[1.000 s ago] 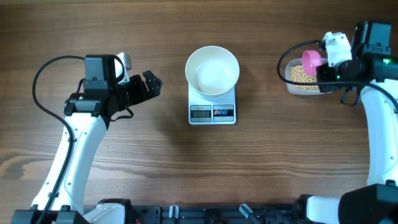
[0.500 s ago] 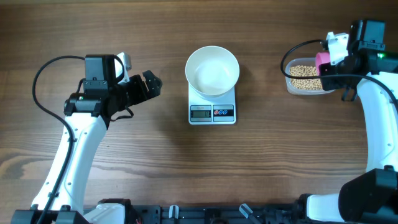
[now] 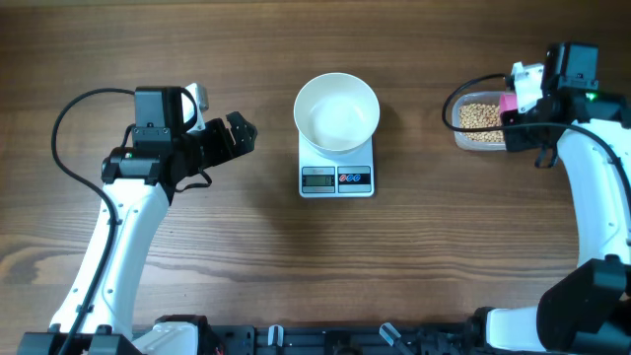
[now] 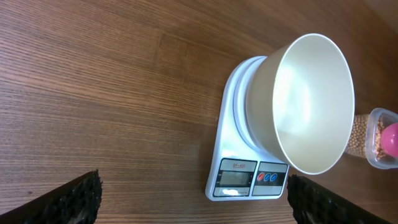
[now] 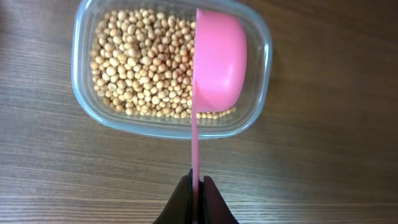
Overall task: Scoop item into bowl and weigh 150g on scale
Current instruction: 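Drag the pink scoop through the soybeans with the right gripper to fill it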
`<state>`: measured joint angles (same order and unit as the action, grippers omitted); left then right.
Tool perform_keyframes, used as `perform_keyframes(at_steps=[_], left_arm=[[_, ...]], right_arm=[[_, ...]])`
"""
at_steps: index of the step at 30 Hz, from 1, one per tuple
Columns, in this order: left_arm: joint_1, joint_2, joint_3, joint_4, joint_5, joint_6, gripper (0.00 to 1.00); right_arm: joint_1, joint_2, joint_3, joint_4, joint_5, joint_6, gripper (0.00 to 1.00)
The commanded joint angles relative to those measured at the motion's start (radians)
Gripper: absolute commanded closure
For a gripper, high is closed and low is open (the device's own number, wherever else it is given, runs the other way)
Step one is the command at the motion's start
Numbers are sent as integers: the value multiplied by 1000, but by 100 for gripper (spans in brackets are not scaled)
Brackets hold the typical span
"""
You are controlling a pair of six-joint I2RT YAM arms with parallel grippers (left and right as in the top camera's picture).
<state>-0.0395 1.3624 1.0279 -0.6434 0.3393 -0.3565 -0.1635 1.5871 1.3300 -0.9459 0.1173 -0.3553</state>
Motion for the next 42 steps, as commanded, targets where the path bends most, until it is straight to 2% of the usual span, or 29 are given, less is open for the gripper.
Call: perform_keyframes(at_steps=[1,13,23,35,42], left_arm=[[-3,5,19,0,11,8,0],[-3,5,19,0,11,8,0],[-2,5,19,0,8,8,0],[-3,5,19,0,8,8,0],[-3,5,19,-1,8,8,0]], right_arm=[[-1,14,-14,14,17,23,96],[-1,71,-14,10,-17,46,96],[-1,72,-14,-43,-124,45,96],[-26,80,-14,-47,-282,71,96],[-115,123,-14,-55,-496,71,96]])
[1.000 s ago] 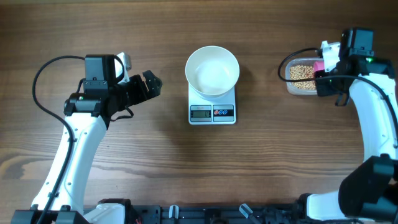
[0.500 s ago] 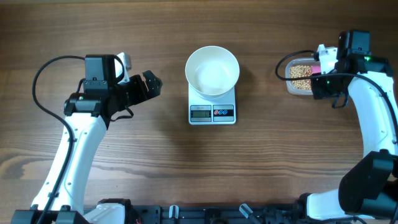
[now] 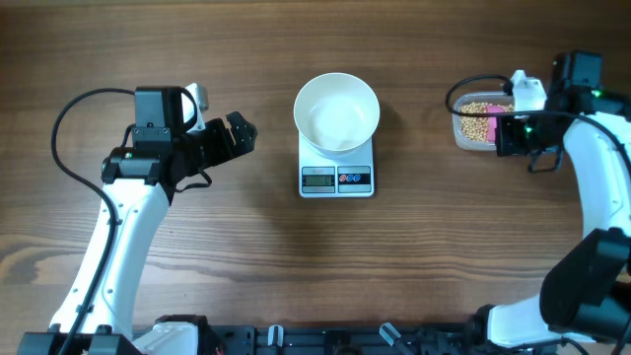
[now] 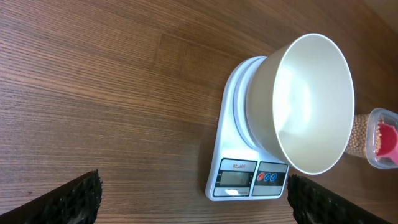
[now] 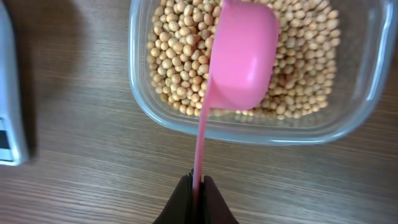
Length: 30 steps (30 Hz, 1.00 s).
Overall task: Scoop item into bowl and weigh 150g on scale
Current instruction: 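Drag the pink scoop through the soybeans with the right gripper to fill it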
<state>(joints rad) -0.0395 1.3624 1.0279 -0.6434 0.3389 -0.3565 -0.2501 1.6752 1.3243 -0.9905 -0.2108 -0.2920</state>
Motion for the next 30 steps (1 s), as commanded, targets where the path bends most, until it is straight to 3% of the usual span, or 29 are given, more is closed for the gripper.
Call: perform_keyframes(at_steps=[1,30], left_arm=[[-3,5,19,-2,9,8,0],[-3,5,19,-3,9,8,0]], right_arm=[[-39,36,-8,-14,-183,7,96],[-157,36,-32,-22,-373,8,96]])
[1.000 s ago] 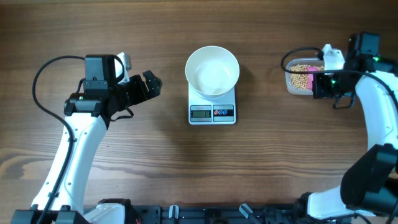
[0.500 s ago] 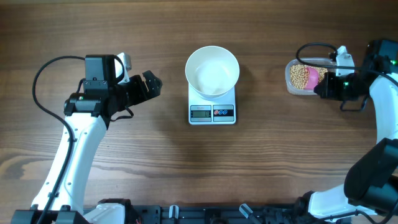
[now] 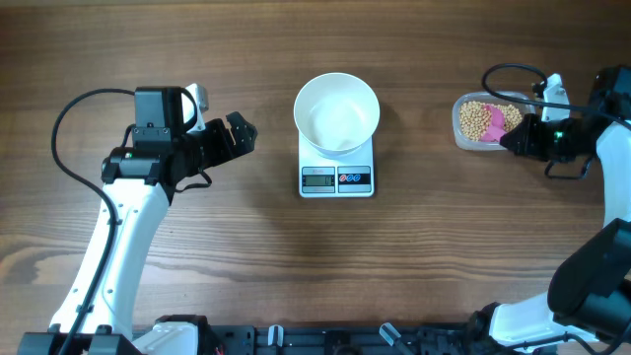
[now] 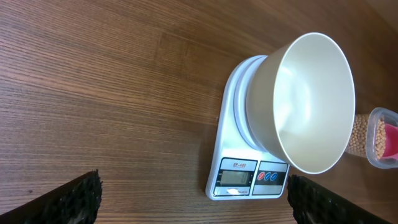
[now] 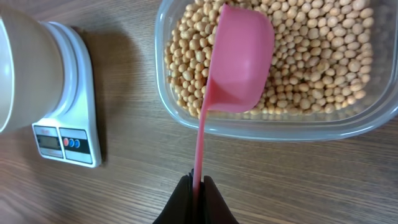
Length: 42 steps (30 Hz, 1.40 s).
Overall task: Scoop item into bowl and weigh 150g on scale
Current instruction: 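Drag the pink scoop through the soybeans with the right gripper to fill it, then lift the filled scoop with the right gripper and carry it left over the bowl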
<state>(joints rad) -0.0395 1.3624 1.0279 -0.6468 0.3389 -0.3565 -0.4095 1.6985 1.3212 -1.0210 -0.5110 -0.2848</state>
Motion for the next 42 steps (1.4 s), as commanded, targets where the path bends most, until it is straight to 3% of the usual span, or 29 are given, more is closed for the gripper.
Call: perform_keyframes(at_steps=[1,16,42], left_arm=[[-3,5,19,0,9,8,0],[-3,5,19,0,9,8,0],[-2,5,19,0,9,8,0]], right_arm=[[2,13,-43,18,-74,1,96],[-11,13,-99,64,-75,80,96],[-167,13,-100,58,-332,50,96]])
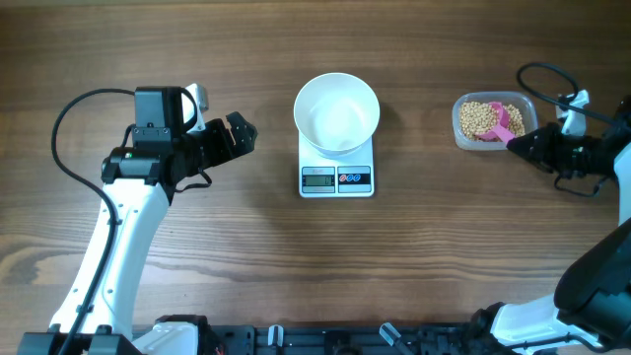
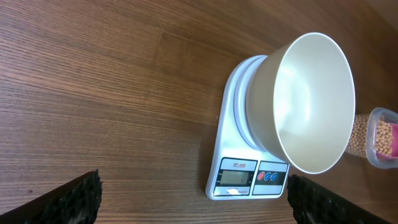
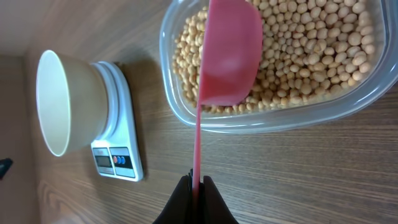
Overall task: Scoop item into bowl and weigh 150g on scale
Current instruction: 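Lift the filled scoop with the right gripper and carry it left over the bowl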
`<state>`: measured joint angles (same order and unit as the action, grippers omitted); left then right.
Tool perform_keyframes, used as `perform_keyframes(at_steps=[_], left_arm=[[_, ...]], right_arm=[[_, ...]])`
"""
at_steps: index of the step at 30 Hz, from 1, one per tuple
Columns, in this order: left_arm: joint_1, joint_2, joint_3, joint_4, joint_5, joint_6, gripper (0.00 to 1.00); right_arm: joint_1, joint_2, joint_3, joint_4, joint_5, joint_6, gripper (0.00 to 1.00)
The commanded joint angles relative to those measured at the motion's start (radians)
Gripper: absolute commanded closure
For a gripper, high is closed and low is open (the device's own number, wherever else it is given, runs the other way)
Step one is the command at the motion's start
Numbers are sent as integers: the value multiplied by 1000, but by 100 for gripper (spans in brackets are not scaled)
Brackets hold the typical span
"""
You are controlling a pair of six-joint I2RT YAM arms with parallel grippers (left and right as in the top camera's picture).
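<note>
An empty white bowl [image 1: 337,111] stands on the white digital scale [image 1: 337,177] at the table's middle. At the far right a clear tub [image 1: 491,121] holds tan beans [image 3: 311,56]. My right gripper [image 3: 196,182] is shut on the thin handle of a pink scoop [image 3: 227,53], whose cup lies tipped among the beans at the tub's near side. My left gripper [image 1: 239,136] hangs open to the left of the scale, nothing between its fingers [image 2: 81,198]. The bowl [image 2: 311,102] and scale [image 2: 245,177] also show ahead of it.
Bare wooden tabletop [image 1: 296,266] surrounds the scale. A black cable [image 1: 547,74] loops above the right arm near the tub. The table's front edge carries black mounts [image 1: 325,340].
My right gripper and wrist have shifted further right and rolled. The scoop's cup has tipped more onto its side in the beans. The left arm, bowl and scale are unchanged.
The right gripper first held the pink scoop over the tub's right part. Then the scoop sat over the beans with the wrist turned. Later the arm stood further right with the scoop dipped toward the beans, and now more tilted. The left arm stayed still.
</note>
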<state>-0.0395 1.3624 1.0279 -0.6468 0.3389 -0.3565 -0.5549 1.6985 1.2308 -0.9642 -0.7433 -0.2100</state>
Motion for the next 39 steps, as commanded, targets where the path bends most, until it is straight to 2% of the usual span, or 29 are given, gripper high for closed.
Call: perform_keyframes(at_steps=[1,8,23,28,39], left_arm=[[-3,5,19,0,9,8,0],[-3,5,19,0,9,8,0],[-3,5,19,0,9,8,0],[-3,5,19,0,9,8,0],[-2,5,19,0,9,8,0]], right_arm=[[-28,13,-9,2,-112,-24,96],[-84,13,-9,-6,-133,-28,96],[-203,13,-9,-124,-357,-157,96],[-240,13,-9,-146,-364,-157,96],[-251,13,-9,-202,-533,-194,96]])
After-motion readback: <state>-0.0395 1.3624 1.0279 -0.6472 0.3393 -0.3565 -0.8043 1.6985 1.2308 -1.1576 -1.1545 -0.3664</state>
